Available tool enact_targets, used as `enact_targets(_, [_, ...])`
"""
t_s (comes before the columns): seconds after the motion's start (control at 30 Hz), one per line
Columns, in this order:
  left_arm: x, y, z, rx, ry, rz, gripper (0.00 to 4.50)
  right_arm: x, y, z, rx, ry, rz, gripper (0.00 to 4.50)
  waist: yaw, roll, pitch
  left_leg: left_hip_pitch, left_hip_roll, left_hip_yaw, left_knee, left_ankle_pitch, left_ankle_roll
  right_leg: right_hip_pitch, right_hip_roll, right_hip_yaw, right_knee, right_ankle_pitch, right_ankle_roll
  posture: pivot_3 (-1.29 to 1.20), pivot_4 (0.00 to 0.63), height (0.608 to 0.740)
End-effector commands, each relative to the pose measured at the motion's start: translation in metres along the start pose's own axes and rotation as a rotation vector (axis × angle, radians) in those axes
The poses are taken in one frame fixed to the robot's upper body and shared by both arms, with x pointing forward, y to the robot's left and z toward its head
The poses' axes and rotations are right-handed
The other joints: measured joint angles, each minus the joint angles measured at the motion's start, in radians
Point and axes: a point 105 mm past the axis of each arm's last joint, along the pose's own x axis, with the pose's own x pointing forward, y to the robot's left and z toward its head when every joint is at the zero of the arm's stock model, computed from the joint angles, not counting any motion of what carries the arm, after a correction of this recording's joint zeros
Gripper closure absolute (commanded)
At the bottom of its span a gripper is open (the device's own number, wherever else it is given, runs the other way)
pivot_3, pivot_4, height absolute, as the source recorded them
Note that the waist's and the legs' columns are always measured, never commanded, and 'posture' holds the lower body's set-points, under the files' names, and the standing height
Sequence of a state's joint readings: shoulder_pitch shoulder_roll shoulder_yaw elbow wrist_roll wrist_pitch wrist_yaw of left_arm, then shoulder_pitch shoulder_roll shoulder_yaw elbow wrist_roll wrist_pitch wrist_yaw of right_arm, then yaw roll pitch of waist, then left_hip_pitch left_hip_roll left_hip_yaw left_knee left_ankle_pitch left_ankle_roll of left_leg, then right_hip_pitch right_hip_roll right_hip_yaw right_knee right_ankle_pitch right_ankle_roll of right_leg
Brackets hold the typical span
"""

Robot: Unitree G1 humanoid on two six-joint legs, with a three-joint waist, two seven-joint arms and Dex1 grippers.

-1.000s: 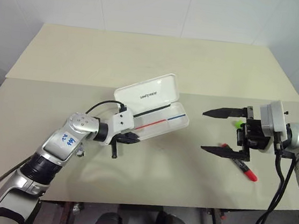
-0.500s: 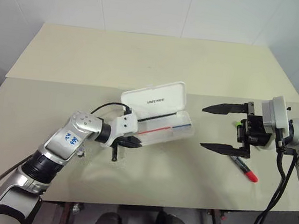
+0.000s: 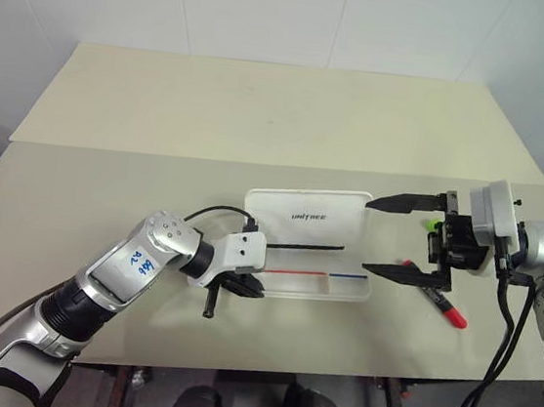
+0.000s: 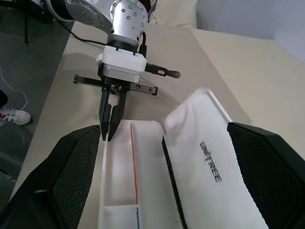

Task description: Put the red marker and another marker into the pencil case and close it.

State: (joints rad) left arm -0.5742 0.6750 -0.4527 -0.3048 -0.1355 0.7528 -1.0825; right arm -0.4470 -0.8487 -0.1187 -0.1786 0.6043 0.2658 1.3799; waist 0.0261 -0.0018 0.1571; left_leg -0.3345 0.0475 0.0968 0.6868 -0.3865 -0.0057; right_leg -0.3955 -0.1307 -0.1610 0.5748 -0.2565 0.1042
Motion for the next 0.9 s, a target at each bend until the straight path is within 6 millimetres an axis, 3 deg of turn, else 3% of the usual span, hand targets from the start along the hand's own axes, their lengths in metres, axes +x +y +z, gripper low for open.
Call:
enact_targets(0.03, [-0.001,0.006,-0.004,-0.01,0.031,0.046,4.48,-0.001,0.002,0.011,-0.043,-0.027,-0.01,0.0,0.0,0.0,0.0,0.0,0.0,0.0,0.0,0.0,0.0,0.0,0.0,0.0,0.0,0.0,0.0,0.0,0.15,0.74])
enact_targets(0.23, [-0.001,0.011,-0.003,-0.029,0.025,0.077,4.48,0.001,0.003,0.011,-0.041,-0.034,-0.018,0.0,0.0,0.0,0.0,0.0,0.0,-0.001,0.004,0.0,0.0,0.001,0.0,0.0,0.001,0.0,0.0,0.0,0.15,0.74])
enact_targets(0.4, [0.004,0.008,0.003,-0.045,-0.008,0.061,3.16,0.002,0.002,0.009,-0.039,-0.036,-0.024,0.0,0.0,0.0,0.0,0.0,0.0,-0.001,0.005,0.0,0.0,0.001,0.0,0.0,0.003,0.0,0.0,0.0,0.15,0.74])
enact_targets(0.7, [0.002,0.0,0.024,-0.074,-0.141,0.01,0.09,0.007,0.001,0.005,-0.026,-0.047,-0.016,0.0,0.002,0.0,0.0,-0.001,0.0,-0.002,0.005,0.0,0.0,0.001,0.0,0.0,0.002,0.0,0.0,0.0,0.15,0.74])
enact_targets(0.9, [-0.006,-0.004,0.029,-0.121,-0.201,0.008,0.09,0.009,0.0,0.001,0.001,-0.054,-0.006,0.0,-0.001,0.0,0.0,-0.001,0.0,-0.002,0.005,0.0,0.0,0.001,0.0,0.001,0.002,0.0,0.0,0.0,0.15,0.74])
